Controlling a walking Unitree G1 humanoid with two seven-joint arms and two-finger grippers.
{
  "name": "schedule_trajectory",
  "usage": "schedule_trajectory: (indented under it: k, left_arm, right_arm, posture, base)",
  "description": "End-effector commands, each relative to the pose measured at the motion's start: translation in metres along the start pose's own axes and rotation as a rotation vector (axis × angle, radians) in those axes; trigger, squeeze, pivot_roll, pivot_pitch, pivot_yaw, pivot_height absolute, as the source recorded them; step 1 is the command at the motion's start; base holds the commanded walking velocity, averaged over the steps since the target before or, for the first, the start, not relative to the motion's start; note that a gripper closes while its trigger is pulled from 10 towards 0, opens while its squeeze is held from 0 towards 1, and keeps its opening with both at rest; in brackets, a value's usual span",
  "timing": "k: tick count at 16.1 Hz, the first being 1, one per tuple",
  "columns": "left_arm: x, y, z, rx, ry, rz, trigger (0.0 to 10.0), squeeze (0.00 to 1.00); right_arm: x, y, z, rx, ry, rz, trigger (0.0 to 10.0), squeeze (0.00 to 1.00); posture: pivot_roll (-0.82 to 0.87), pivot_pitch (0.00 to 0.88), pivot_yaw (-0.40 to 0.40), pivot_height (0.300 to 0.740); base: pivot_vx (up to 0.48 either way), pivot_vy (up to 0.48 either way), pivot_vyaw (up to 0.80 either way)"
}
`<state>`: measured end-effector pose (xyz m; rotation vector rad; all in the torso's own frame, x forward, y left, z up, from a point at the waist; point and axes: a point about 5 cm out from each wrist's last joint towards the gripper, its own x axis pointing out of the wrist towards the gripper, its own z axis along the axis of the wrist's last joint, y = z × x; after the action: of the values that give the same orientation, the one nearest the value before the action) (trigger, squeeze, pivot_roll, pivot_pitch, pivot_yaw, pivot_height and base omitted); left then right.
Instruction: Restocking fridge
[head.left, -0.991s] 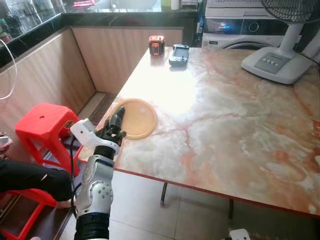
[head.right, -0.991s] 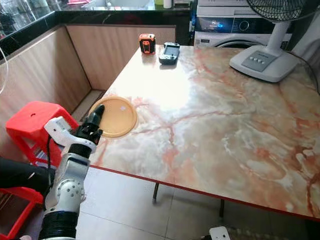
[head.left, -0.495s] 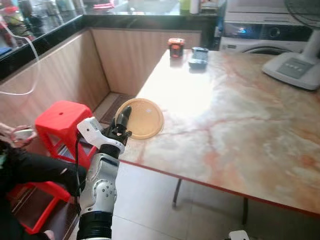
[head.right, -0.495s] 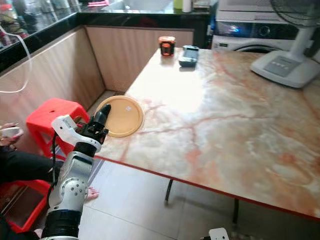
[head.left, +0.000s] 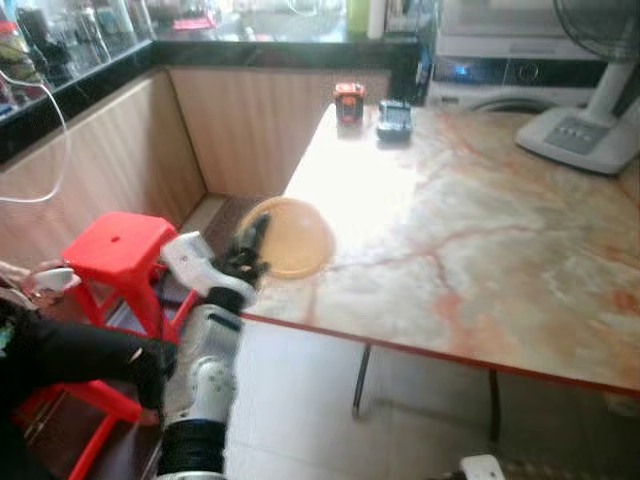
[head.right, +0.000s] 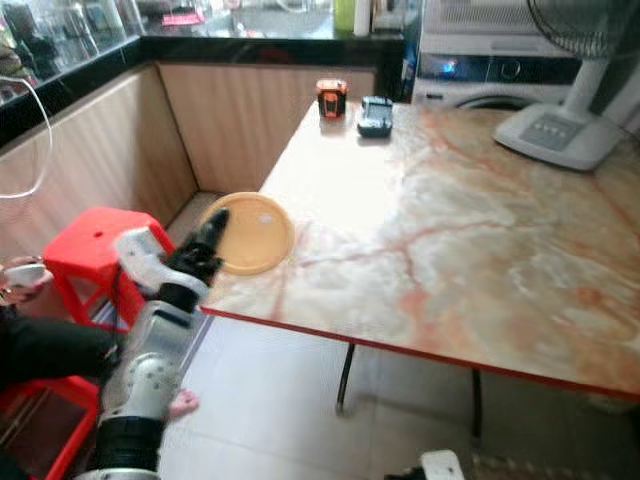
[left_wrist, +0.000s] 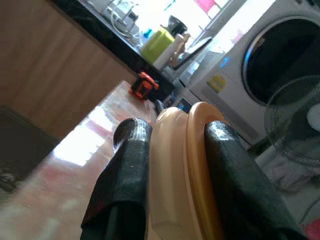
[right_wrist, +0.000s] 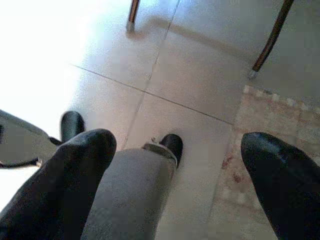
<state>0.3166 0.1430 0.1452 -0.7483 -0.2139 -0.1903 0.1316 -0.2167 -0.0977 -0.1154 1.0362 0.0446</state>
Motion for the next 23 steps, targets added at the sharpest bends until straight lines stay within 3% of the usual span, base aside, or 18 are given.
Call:
schedule_trajectory:
  k: [1, 12, 17, 23]
  left_arm:
    - [0.0026, -0.0059, 0.0008, -0.013, -0.012, -0.016, 10.0, 0.00]
    - [0.0052, -0.0047, 0.0043, -0.012, -0.033, -0.006, 10.0, 0.00]
    - [0.0057, -0.0042, 0.0038, -0.007, -0.034, 0.001, 10.0, 0.00]
    - [0.0055, -0.0036, 0.0031, -0.001, -0.034, 0.006, 10.0, 0.00]
  right_arm:
    - [-0.0025, 0.0006, -0.0116, -0.001, 0.041, 0.008, 10.0, 0.00]
    - [-0.0018, -0.0026, -0.0061, 0.001, 0.021, 0.015, 10.0, 0.00]
    - [-0.0016, -0.0039, -0.0041, 0.008, 0.015, 0.016, 10.0, 0.00]
    - [-0.0016, -0.0040, -0.0050, -0.006, 0.030, 0.021, 10.0, 0.00]
  posture:
    - [-0.09, 0.000, 0.075, 0.740]
    - [-0.08, 0.000, 0.058, 0.740]
    - [-0.09, 0.000, 0.056, 0.740]
    - [-0.09, 0.000, 0.054, 0.740]
  base:
    - [0.000, 0.337, 0.00]
    - [0.000, 0.328, 0.00]
    - [0.000, 0.000, 0.00]
    - [0.000, 0.000, -0.74]
